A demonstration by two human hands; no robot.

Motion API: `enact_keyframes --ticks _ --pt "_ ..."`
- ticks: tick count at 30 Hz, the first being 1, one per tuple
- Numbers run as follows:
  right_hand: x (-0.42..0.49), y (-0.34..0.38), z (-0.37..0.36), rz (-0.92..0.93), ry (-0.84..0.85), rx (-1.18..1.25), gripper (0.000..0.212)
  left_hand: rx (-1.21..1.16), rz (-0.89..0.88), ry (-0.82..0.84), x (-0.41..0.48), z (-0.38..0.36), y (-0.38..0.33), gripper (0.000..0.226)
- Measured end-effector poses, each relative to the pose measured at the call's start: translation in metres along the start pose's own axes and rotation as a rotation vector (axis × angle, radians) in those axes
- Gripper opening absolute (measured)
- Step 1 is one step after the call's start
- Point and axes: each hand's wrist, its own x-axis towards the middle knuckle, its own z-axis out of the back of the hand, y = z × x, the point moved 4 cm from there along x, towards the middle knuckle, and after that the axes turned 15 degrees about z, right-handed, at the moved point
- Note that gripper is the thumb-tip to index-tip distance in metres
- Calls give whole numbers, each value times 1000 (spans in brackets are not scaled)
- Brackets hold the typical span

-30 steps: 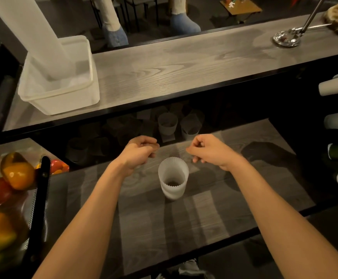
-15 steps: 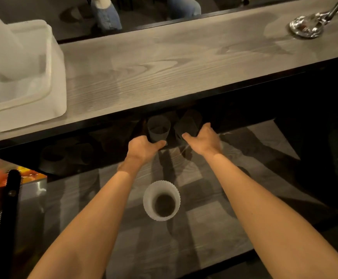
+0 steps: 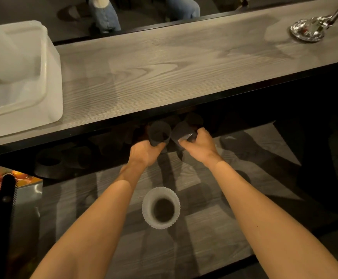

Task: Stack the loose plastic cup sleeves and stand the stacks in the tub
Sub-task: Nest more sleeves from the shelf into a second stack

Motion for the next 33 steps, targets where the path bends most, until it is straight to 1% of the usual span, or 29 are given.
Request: enact_keyframes --ticks 4,5,7,8,9,11,12,14,17,19,22,25,27,29,31,32,33 --pt "-13 -8 -2 4 31 143 51 -161 -27 -24 -6 3 6 38" --pt "-18 -6 0 14 42 171 55 -212 -31 -28 -8 6 10 37" --pt "-30 -1 6 26 33 203 72 -285 -71 -50 -15 14 17 32" --pt "-34 -1 9 26 7 223 74 -309 -97 -56 -18 18 22 30" --pt "-41 3 14 10 -21 258 69 -329 -118 -47 -22 21 27 30" --pt "-51 7 19 27 -53 328 56 -352 -156 -31 -29 24 38 46" --pt "-56 10 21 66 -57 352 54 -347 -172 -22 -33 25 43 57" --pt "-65 21 20 140 -21 380 60 -316 -221 2 -40 23 49 73" --pt "-79 43 15 237 84 355 69 -284 -319 17 -54 24 52 78" --pt "-88 55 11 302 129 307 73 -320 -376 44 -66 29 52 79" --pt "-101 69 9 359 167 276 74 -325 -479 50 -83 38 52 83" --pt "-114 83 9 402 226 263 76 -332 -542 26 -98 46 53 86" --pt "-122 90 11 410 303 258 78 -367 -564 26 -105 51 57 82" --pt "-128 94 15 390 373 250 88 -420 -559 36 -110 55 60 78" --pt "-134 97 25 339 354 268 105 -476 -561 60 -117 60 62 75" --pt "-137 100 30 333 333 284 108 -502 -565 86 -121 62 63 73" --pt "-141 103 35 348 321 291 107 -528 -568 121 -124 64 63 73"
